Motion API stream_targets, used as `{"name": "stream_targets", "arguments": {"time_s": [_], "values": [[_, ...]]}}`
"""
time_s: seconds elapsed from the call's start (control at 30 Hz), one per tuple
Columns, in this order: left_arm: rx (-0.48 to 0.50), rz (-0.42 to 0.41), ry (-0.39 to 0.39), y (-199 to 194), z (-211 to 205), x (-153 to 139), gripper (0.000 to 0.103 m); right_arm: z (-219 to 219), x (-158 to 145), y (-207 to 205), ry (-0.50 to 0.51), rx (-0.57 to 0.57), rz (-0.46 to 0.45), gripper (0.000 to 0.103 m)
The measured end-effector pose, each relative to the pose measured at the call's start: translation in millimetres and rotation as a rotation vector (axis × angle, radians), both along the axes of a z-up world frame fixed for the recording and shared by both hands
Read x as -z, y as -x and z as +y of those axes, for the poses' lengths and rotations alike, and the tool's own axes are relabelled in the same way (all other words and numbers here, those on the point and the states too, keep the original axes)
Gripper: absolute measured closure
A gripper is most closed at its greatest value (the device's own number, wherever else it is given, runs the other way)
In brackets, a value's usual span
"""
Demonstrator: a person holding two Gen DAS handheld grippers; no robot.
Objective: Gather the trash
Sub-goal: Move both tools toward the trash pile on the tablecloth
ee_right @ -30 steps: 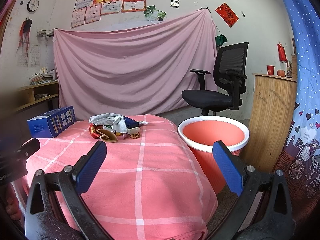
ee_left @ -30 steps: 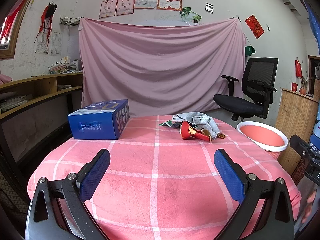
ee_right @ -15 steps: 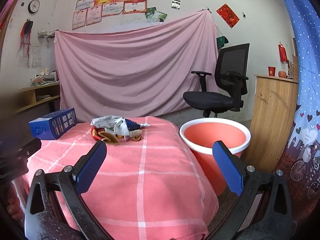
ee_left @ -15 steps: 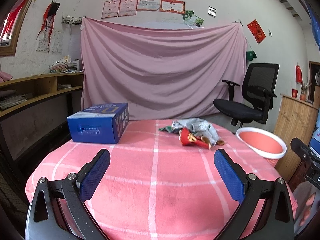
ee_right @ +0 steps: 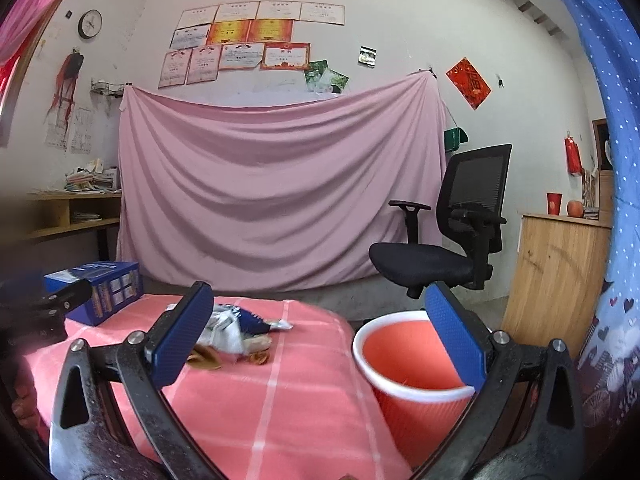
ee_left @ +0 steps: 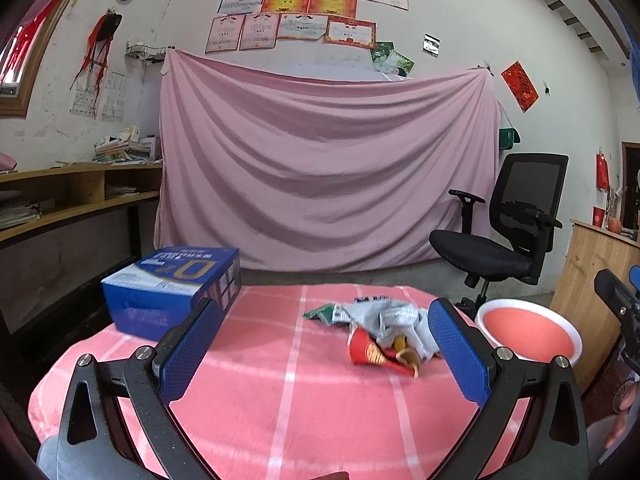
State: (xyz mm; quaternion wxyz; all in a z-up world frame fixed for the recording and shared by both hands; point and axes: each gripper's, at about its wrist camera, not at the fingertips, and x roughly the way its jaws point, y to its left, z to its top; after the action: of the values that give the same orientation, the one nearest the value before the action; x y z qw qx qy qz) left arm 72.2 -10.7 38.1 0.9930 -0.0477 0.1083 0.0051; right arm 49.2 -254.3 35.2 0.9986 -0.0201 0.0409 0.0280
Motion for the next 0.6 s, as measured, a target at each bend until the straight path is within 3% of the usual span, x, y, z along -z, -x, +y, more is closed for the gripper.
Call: {"name": "stream_targets", "arguments": {"time_s": [0.23,0.5,0.6], "values": [[0.006,0.005,-0.027,-29,-11,2,0.001,0,4,-32,0.006,-0.045,0.005,0.0],[0.037,0.215,0.01,-70,-8,24,0.002,3,19,-70,0.027,-0.126,0.136,0.0],[0.061,0.291,0.052,-83,-9,29,0.009,5,26,-88,0.037,-0.165,0.222,0.005]]}}
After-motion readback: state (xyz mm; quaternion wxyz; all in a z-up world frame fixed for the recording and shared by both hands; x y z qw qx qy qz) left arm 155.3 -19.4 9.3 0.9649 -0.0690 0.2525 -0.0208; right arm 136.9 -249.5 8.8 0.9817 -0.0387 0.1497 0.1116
